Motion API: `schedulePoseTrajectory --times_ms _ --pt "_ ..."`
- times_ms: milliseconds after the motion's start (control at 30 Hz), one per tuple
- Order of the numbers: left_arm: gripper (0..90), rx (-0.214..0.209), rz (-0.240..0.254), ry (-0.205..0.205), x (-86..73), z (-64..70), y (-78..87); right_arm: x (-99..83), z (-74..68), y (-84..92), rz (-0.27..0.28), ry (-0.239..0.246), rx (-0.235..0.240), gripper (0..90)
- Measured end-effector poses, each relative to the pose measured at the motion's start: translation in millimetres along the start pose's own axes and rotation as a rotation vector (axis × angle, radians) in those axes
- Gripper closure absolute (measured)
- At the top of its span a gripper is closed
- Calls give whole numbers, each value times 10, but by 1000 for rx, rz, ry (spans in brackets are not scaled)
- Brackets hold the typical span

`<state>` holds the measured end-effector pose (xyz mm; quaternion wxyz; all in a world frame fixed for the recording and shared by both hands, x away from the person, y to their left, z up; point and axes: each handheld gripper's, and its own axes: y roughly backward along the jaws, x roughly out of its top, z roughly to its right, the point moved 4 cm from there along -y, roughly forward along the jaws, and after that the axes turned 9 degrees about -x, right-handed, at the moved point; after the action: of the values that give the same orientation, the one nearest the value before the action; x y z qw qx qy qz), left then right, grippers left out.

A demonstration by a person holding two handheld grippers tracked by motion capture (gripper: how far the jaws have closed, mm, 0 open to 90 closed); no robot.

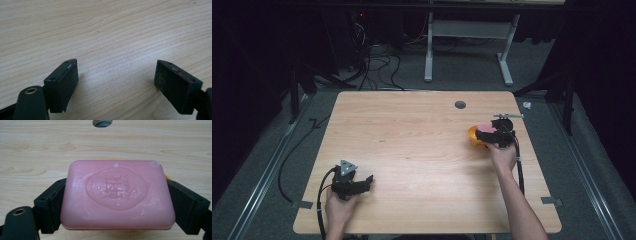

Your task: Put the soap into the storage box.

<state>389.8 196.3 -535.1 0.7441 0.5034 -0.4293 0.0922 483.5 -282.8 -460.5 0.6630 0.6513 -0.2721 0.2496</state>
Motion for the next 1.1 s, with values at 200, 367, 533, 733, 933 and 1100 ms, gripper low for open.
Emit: schedulePoseTrajectory --times_ms 200,367,533,733,933,1100 --pt "199 2 2 0 0 0 -1 41 -35 -49 -10 10 -8 133" --pt "199 0 0 0 0 0 0 51 -62 -118 -20 2 -20 133" --pt "199 1 2 0 0 0 -1 35 -47 -171 -33 -4 -25 133" --pt "199 2 2 -1 0 1 -1 31 -37 -188 -36 -7 -23 133" --pt "199 2 1 -1 0 1 -1 18 -29 -246 -48 -20 -33 133" --pt "199 2 1 -1 0 1 -1 8 -21 -274 -54 -26 -37 133"
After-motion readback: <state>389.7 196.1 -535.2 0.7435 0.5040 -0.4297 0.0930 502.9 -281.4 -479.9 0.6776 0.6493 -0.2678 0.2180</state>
